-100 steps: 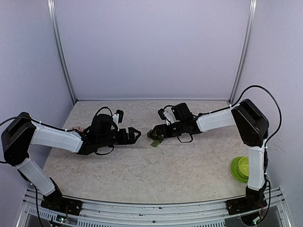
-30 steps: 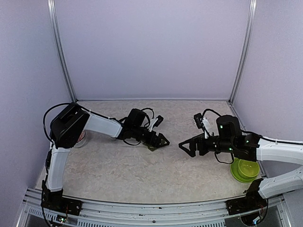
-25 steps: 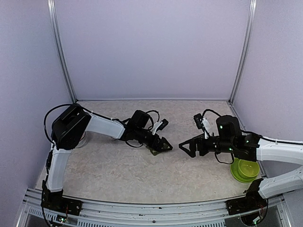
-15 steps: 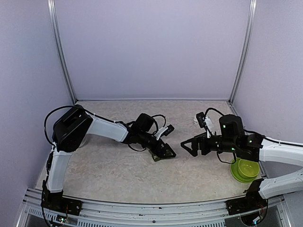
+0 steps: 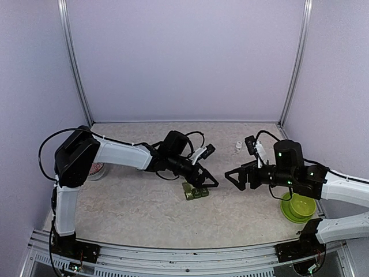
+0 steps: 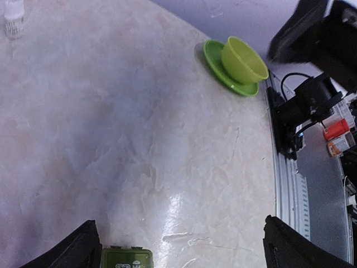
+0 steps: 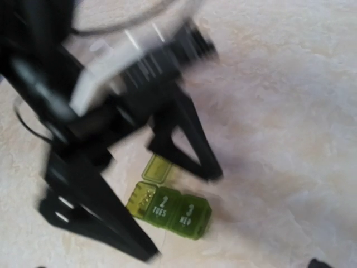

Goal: Sort the pills into containers
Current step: Move the pill container to the center of the board, then hold the pill container at the center of the board, then close the lid of the pill container.

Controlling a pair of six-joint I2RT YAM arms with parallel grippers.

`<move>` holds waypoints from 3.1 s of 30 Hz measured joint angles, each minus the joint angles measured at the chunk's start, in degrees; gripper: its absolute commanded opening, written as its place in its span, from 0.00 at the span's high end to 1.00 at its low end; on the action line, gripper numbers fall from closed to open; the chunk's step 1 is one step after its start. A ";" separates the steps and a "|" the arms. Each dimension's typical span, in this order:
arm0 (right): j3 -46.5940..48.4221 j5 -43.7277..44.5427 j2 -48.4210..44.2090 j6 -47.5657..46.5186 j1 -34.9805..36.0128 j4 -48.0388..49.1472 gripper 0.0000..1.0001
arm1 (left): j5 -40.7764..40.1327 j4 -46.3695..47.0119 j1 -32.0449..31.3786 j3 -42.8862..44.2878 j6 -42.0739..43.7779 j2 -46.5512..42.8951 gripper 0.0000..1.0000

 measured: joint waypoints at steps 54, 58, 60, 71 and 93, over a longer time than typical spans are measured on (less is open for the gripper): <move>12.24 -3.80 46.29 8.11 3.15 18.43 0.49 | -12.70 45.94 6.91 -40.96 -26.25 -13.42 0.01; 12.24 -3.80 46.27 8.11 3.15 18.51 0.51 | -12.66 46.16 6.62 -40.96 -26.32 -12.85 0.01; 12.24 -3.80 46.27 8.13 3.15 18.58 0.53 | -12.66 46.18 6.58 -40.89 -26.36 -12.61 0.01; 12.22 -3.50 46.27 8.35 3.15 18.73 0.59 | -12.72 46.25 6.47 -40.02 -26.47 -11.78 0.01; 12.22 -2.62 47.19 8.98 4.22 20.39 0.71 | -13.79 46.12 5.88 -39.06 -26.49 -10.86 0.01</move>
